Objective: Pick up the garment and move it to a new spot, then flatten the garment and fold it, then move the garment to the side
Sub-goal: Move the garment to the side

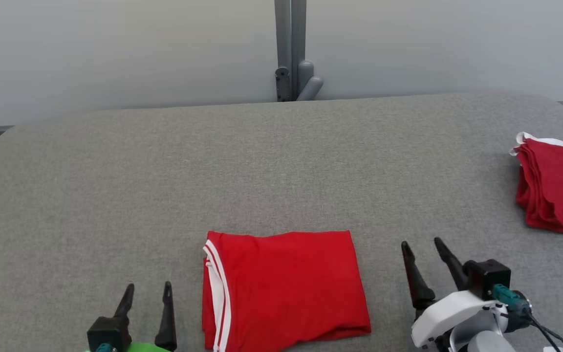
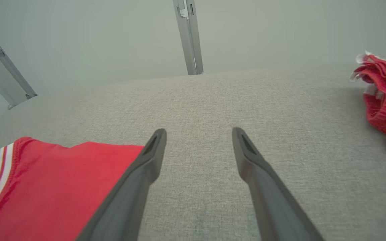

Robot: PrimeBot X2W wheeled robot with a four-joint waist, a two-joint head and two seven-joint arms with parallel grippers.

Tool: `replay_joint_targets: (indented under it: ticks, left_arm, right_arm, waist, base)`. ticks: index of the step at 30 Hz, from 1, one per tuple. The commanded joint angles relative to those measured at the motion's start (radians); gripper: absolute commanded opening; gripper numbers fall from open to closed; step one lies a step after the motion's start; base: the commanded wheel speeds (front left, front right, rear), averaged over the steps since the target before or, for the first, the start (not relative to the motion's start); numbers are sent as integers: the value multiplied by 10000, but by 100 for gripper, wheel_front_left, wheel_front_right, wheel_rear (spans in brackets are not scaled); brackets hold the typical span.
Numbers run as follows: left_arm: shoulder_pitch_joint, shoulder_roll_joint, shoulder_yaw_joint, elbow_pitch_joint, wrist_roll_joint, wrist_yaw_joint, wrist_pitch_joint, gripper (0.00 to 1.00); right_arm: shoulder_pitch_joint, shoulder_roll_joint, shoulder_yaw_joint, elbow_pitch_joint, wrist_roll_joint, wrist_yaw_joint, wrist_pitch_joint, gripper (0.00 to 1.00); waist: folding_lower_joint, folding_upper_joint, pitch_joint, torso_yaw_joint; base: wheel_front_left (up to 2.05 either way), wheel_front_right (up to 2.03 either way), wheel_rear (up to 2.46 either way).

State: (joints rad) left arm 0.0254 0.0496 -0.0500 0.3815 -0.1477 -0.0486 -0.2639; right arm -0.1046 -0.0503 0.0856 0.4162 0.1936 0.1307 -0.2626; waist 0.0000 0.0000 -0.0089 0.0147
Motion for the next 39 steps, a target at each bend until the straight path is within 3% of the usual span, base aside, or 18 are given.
replay_joint_targets:
  ticks: [1,4,5,8,15,17,22,27,28,39]
  left_arm:
    - [-139,24,-133,52,-66,-29,3,100]
    - [-156,34,-421,170,-124,-34,5,100]
    - [-120,33,-551,275,-148,-52,3,100]
    - [9,28,-635,376,18,-98,5,100]
    - [293,27,-368,421,144,-149,3,100]
    - [304,25,-337,384,127,-144,3,100]
    - [266,28,-387,304,73,-169,5,100]
    - [192,27,-426,218,41,-192,3,100]
    - [219,25,-393,181,-7,-184,3,100]
    - [-549,30,-657,-12,-117,-147,3,100]
  right_arm:
    - [112,-24,267,157,235,-2,-19,100]
    - [47,-19,929,633,887,-2,-19,100]
    - [-77,-22,1508,1337,1566,-2,-19,100]
    - [-628,-33,1971,2156,2289,-2,-23,100]
    - [-1234,-24,2788,3885,3049,-2,5,100]
    - [-1351,-7,2911,4043,3158,-2,5,0]
    - [-1519,-33,2517,3879,2907,-4,-4,0]
    - [-1388,-50,1710,3345,2309,-8,-21,0]
    - [-1339,-44,1581,3217,2070,-8,-21,0]
    - [-1705,-28,1636,2702,1884,-8,-21,0]
  waist:
    - [0,0,165,373]
    - [0,0,302,934]
    - [0,0,361,1316]
    - [0,0,421,1835]
    - [0,0,350,2343]
    - [0,0,328,2295]
    - [0,0,288,1908]
    - [0,0,200,879]
    - [0,0,163,209]
    - [0,0,650,-3716]
  base:
    - [0,0,0]
    - [0,0,0]
    - [0,0,0]
    - [0,0,0]
    - [0,0,0]
    - [0,0,0]
    - [0,0,0]
    - [0,0,0]
    - [0,0,0]
    - [0,0,0]
